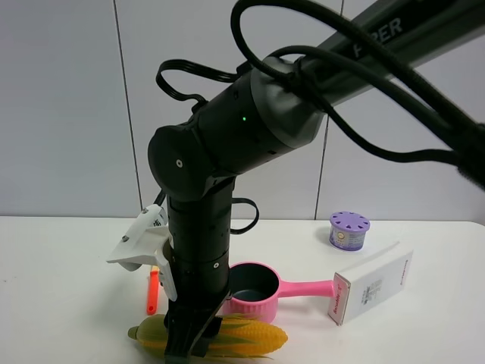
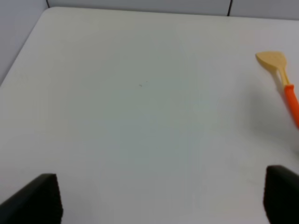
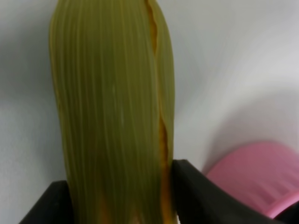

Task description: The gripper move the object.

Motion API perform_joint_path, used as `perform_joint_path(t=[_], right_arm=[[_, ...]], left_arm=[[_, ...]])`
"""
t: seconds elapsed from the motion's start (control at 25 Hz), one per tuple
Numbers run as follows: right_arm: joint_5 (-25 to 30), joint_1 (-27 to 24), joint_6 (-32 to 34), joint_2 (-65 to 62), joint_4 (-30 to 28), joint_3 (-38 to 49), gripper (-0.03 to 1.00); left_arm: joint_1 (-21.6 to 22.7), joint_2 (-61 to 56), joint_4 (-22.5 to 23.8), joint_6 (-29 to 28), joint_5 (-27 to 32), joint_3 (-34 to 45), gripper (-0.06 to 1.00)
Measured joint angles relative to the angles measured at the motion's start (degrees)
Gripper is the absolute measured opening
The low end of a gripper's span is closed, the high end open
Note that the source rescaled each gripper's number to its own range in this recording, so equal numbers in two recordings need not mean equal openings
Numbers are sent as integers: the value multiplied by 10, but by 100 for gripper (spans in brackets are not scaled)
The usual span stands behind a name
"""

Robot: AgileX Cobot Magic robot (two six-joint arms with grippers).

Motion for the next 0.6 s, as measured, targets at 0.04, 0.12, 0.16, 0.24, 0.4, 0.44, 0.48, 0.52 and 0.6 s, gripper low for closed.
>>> perform_joint_path(t=[0.04,0.12,0.16,0.24,0.4,0.44,0.48,0.52,0.6], right_arm=[[0,0,0,0,0,0,1],[0,0,0,0,0,0,4],[0,0,0,0,0,0,6],[0,0,0,0,0,0,13],[0,0,0,0,0,0,30],[0,0,0,0,0,0,31],[0,0,0,0,0,0,33],[0,0,0,0,0,0,33],[0,0,0,0,0,0,34]], left_arm=[[0,0,0,0,0,0,100],[0,0,0,0,0,0,100],[0,0,0,0,0,0,100],[0,0,0,0,0,0,100],[0,0,0,0,0,0,100],[0,0,0,0,0,0,100],[0,0,0,0,0,0,100],[0,0,0,0,0,0,100],[0,0,0,0,0,0,100]])
